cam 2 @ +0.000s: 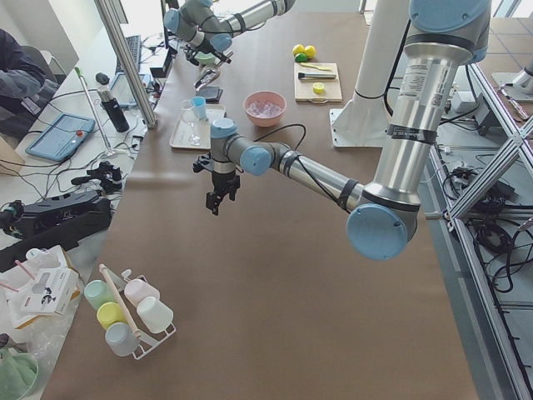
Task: Put ice in cup with scoop
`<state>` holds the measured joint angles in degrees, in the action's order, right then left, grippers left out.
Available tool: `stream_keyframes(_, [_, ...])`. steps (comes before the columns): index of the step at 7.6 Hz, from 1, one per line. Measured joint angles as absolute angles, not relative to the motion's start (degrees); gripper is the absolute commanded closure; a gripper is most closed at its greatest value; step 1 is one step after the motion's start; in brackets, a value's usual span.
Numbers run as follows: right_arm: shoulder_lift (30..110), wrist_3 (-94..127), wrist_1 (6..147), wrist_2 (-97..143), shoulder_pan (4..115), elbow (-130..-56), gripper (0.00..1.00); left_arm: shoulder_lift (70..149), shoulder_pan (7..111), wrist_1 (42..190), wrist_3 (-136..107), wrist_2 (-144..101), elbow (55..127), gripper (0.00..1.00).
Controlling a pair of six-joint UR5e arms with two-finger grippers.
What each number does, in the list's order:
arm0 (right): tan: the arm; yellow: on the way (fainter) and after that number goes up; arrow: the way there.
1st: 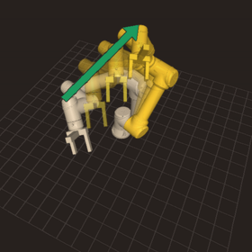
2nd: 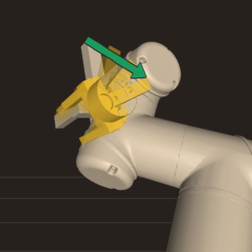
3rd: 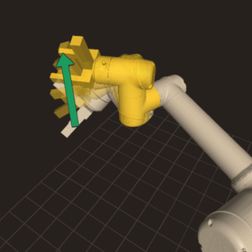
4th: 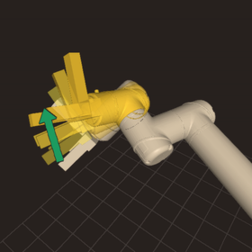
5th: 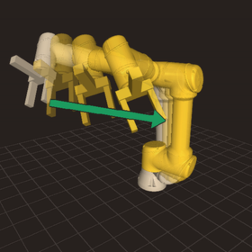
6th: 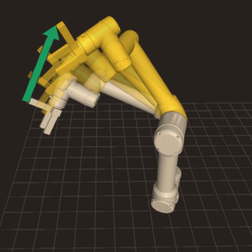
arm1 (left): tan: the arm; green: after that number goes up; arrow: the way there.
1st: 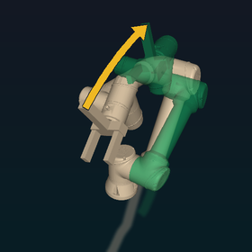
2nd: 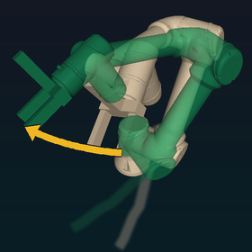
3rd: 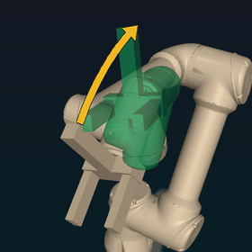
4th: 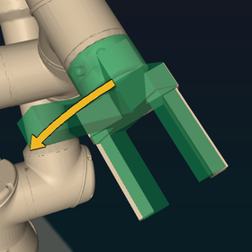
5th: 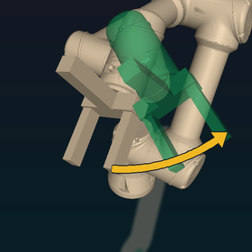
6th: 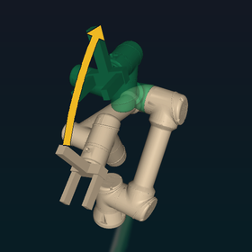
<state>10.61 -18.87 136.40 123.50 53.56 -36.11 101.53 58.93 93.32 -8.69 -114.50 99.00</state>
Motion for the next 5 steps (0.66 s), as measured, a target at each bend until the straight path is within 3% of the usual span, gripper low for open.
stream_keyframes(5, [4.1, -22.3, 136.3, 122.6, 52.9, -24.1, 1.00, 87.4, 79.4, 98.6, -8.5, -133.8, 97.4, 0.02])
